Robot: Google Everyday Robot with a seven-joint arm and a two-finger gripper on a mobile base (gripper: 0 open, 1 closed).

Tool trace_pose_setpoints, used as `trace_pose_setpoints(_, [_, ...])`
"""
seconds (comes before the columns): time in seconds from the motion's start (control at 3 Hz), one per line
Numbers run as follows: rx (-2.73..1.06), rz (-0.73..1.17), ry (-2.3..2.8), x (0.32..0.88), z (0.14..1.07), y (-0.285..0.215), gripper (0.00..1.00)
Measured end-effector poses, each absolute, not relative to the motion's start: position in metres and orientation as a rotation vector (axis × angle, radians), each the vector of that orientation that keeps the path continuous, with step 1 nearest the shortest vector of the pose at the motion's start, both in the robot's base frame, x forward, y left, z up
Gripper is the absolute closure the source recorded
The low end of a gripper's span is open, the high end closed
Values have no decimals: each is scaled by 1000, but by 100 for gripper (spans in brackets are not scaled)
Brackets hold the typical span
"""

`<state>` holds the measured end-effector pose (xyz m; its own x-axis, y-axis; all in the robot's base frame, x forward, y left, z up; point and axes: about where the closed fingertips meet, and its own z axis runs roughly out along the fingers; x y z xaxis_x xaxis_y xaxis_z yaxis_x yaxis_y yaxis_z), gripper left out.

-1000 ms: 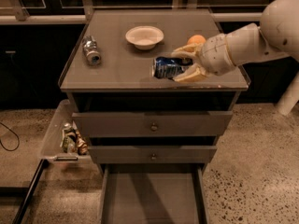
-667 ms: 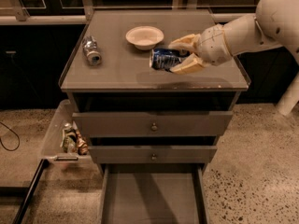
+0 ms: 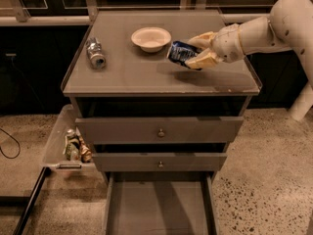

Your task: Pick pepsi can from bottom drawer and place on counter

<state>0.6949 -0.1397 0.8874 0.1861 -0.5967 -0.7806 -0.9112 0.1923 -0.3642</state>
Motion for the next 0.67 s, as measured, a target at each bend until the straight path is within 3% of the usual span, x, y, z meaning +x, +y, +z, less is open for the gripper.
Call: trace_pose_setpoints(0.67, [-1453,303,1701,731,861,-146,100])
